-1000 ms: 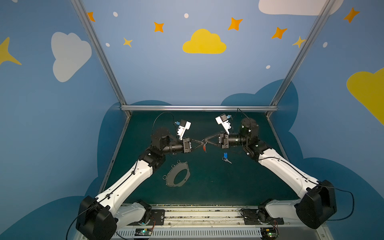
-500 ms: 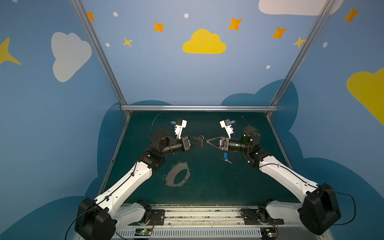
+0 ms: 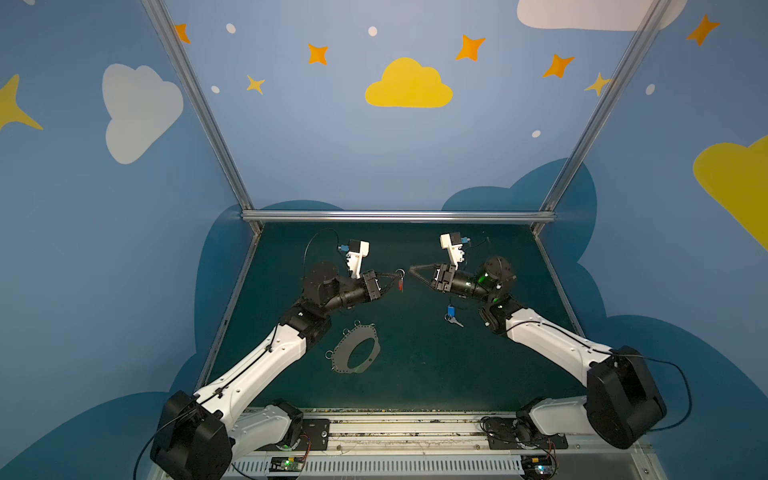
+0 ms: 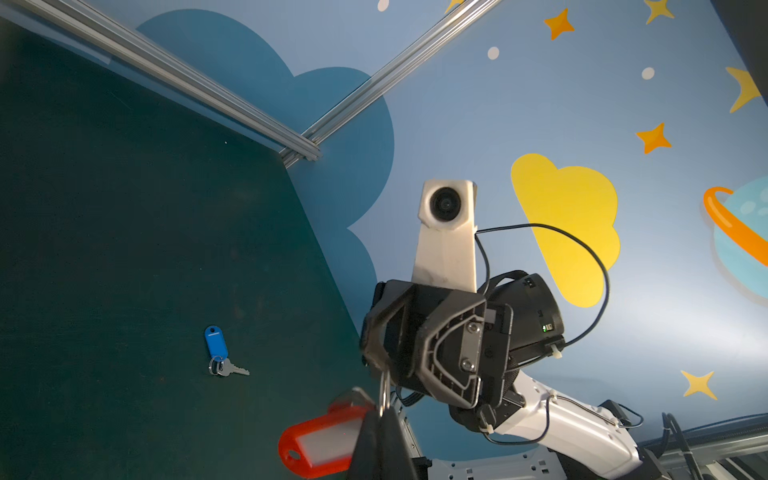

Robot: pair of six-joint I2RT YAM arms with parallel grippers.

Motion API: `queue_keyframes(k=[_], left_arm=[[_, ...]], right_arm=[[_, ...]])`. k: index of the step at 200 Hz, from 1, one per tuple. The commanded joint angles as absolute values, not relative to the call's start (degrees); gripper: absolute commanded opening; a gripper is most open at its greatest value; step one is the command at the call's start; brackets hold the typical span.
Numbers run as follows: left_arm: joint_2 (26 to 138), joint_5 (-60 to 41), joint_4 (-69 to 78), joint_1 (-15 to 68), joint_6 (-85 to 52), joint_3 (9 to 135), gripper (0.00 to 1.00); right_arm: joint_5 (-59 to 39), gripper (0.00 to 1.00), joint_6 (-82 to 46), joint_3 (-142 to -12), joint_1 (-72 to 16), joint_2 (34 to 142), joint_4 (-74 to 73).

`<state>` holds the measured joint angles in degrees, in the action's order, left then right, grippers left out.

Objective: Put the keys on the keyring

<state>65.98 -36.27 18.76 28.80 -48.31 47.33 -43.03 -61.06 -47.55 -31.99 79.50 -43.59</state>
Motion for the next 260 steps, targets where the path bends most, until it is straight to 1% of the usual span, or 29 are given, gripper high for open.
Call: queue_keyframes(k=[1, 53, 98, 107, 156, 169, 174, 180, 181, 183, 184, 186, 187, 190, 195, 196, 207, 215, 225, 239, 260], left_arm=[[66.31, -35.34, 22.81, 28.83, -49.29, 47.11, 0.04], [66.84, -35.04, 24.45, 28.83, -50.24, 46.59, 0.05], [66.95, -34.98, 24.92, 28.85, -50.59, 46.29, 0.05], [66.8, -34.95, 24.93, 28.83, -50.55, 46.2, 0.05], [66.07, -35.41, 22.67, 28.83, -49.75, 46.68, 0.05], [65.82, -35.24, 20.9, 28.83, -49.29, 47.35, 0.04], [65.81, -35.24, 19.89, 28.83, -48.94, 47.71, 0.04], [65.83, -34.97, 18.07, 28.84, -48.45, 48.34, 0.04], [65.83, -34.89, 17.78, 28.83, -48.4, 48.47, 0.04], [65.83, -34.78, 17.12, 28.9, -48.22, 48.77, 0.04], [65.83, -34.7, 16.82, 28.86, -48.15, 48.86, 0.04], [65.83, -34.6, 16.16, 28.79, -47.98, 49.09, 0.04], [65.83, -34.53, 15.81, 28.81, -47.9, 49.2, 0.04], [65.91, -34.4, 14.82, 28.87, -47.59, 49.6, 0.04], [66.02, -34.22, 12.94, 28.85, -47.06, 50.45, 0.04], [66.1, -34.16, 12.49, 28.89, -46.95, 50.67, 0.04], [66.68, -33.5, 6.61, 28.76, -45.64, 53.17, 0.04], [67.49, -32.61, 0.76, 28.65, -44.31, 55.77, 0.04], [68.79, -32.03, -5.93, 28.51, -42.42, 59.01, 0.04], [71.0, -29.12, -16.03, 28.31, -41.04, 63.51, 0.04], [74.66, -26.54, -26.92, 27.71, -39.71, 68.72, 0.04]], right_arm=[[-42.94, 0.29, -63.21, -47.96, -32.86, 80.41, -48.71], [-44.18, 0.25, -65.46, -49.53, -34.36, 82.76, -52.57], [-44.3, 0.11, -66.47, -49.74, -34.63, 83.32, -54.25], [-44.43, 0.09, -66.53, -49.75, -34.72, 83.4, -54.34], [-44.38, 0.06, -66.28, -49.02, -34.84, 83.41, -54.78], [-44.51, 0.08, -66.24, -48.85, -34.89, 83.25, -54.72], [-44.56, 0.1, -66.16, -48.75, -34.89, 83.23, -54.61], [-44.42, 0.17, -65.96, -48.7, -34.88, 83.05, -54.21], [-44.42, 0.17, -65.96, -48.7, -34.88, 83.05, -54.21], [-44.38, 0.22, -65.89, -48.69, -34.8, 82.93, -53.81], [-44.38, 0.22, -65.89, -48.69, -34.8, 82.93, -53.81], [-44.23, 0.24, -65.85, -48.65, -34.8, 82.85, -53.51], [-44.13, 0.27, -65.75, -48.64, -34.8, 82.76, -53.24], [-43.95, 0.3, -65.62, -48.54, -34.8, 82.65, -52.83], [-43.82, 0.32, -65.19, -48.37, -34.8, 82.39, -52.25], [-43.76, 0.34, -64.97, -48.36, -34.8, 82.19, -52.08], [-43.38, 0.36, -62.98, -48.04, -34.8, 81.15, -49.45], [-42.6, 0.37, -61.56, -47.67, -34.76, 80.18, -46.81], [-41.33, 0.34, -59.13, -46.92, -34.72, 78.34, -43.21], [-40.17, 0.25, -56.62, -45.51, -34.5, 75.86, -39.82], [-39.72, 0.18, -53.77, -44.09, -34.62, 73.56, -33.38]])
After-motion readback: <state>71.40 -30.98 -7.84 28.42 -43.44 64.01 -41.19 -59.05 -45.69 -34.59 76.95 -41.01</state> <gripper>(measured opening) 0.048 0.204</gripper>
